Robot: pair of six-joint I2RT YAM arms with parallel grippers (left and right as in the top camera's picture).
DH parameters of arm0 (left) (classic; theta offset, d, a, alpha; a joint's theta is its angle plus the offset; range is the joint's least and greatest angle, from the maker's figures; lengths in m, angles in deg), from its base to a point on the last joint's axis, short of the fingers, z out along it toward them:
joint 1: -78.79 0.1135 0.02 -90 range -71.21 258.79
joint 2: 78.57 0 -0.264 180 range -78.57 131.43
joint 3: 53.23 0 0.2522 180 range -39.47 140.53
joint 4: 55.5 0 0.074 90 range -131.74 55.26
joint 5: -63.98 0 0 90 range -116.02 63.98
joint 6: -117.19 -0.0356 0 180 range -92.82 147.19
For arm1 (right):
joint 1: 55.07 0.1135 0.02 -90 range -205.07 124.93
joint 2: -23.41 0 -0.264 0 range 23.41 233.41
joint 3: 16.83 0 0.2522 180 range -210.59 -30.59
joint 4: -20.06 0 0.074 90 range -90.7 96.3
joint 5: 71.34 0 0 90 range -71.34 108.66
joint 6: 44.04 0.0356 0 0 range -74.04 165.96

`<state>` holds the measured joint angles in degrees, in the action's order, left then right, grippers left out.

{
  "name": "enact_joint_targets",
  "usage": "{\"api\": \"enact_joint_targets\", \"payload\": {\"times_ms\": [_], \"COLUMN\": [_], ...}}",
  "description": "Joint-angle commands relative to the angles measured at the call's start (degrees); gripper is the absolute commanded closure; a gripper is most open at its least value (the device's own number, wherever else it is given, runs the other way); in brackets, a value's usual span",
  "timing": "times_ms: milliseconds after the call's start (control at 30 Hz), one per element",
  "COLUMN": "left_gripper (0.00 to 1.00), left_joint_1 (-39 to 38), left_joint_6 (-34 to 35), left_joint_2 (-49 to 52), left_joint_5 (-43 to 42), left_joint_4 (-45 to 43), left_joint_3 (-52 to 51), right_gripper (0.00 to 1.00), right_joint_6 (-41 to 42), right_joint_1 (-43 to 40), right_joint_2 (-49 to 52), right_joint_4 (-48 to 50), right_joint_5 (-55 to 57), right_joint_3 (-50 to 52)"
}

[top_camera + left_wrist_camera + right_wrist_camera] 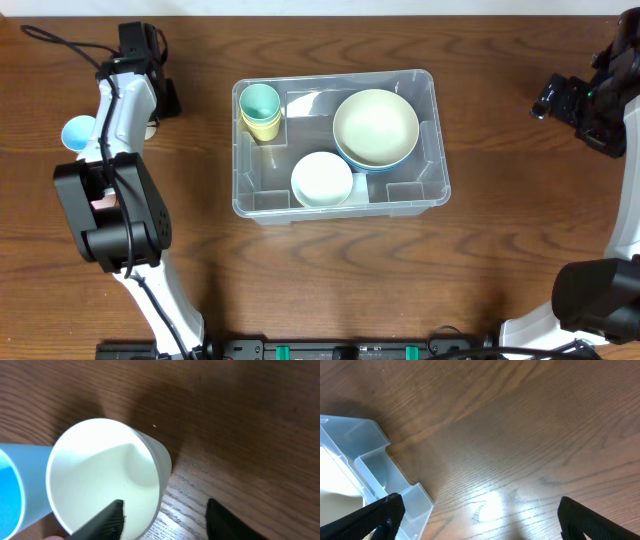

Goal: Pack container
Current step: 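Grip the cream cup rim with the left gripper and lift it, then carry the cream cup with the left gripper toward the bin's back-left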

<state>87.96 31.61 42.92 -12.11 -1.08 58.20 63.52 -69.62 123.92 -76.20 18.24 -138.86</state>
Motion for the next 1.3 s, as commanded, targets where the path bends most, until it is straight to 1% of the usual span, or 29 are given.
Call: {"api": "enact_joint_targets", "payload": {"times_ms": [0, 67, 300, 333, 433, 533, 667, 767, 1000, 1167, 1267], "left_gripper": [0.54, 0.57, 0.81, 0.86, 0.94, 0.94, 0.94, 0.94, 0.94, 0.94, 0.94], "left_joint_1": [0.31, 0.31, 0.31, 0.31, 0.31, 0.24, 0.17, -0.33, -3.56, -8.52, -12.28], "left_joint_6": [-0.24, -0.07, -0.04, 0.0, 0.59, 0.96, 4.09, 4.15, 5.79, 5.73, 5.42], "left_joint_2": [1.33, 1.66, 2.51, 2.51, 2.49, 2.45, 1.31, -0.94, -12.5, -22.49, -26.77], "left_joint_5": [0.11, 0.07, 0.09, 0.07, 0.09, 0.07, 0.04, 0.04, 0.07, 0.07, -0.48], "left_joint_4": [0.37, 0.39, 0.87, 0.85, 1.07, 1.92, 3.13, 3.76, 4.02, 4.22, 3.96], "left_joint_3": [-0.35, -0.37, -0.37, -0.37, -0.37, -0.35, -0.35, -0.28, -0.17, -0.17, -0.17], "right_gripper": [0.01, 0.01, 0.01, 0.01, 0.01, 0.01, 0.01, 0.01, 0.01, 0.01, 0.01], "right_joint_6": [0.63, 0.63, 0.63, 0.63, 0.63, 0.61, 0.63, 0.63, 0.63, 0.63, 0.63], "right_joint_1": [-0.07, -0.09, -0.07, -0.07, -0.07, -0.07, -0.07, -0.07, -0.07, -0.07, -0.07], "right_joint_2": [-0.33, -0.33, -0.33, -0.33, -0.33, -0.33, -0.33, -0.33, -0.33, -0.33, -0.33], "right_joint_4": [-0.04, -0.04, -0.04, -0.04, -0.04, -0.04, -0.04, -0.04, -0.04, -0.04, -0.04], "right_joint_5": [-0.02, -0.02, -0.02, -0.02, -0.02, -0.02, -0.02, 0.0, -0.02, -0.02, 0.0], "right_joint_3": [-0.7, -0.7, -0.7, -0.7, -0.7, -0.7, -0.7, -0.7, -0.7, -0.7, -0.7]}}
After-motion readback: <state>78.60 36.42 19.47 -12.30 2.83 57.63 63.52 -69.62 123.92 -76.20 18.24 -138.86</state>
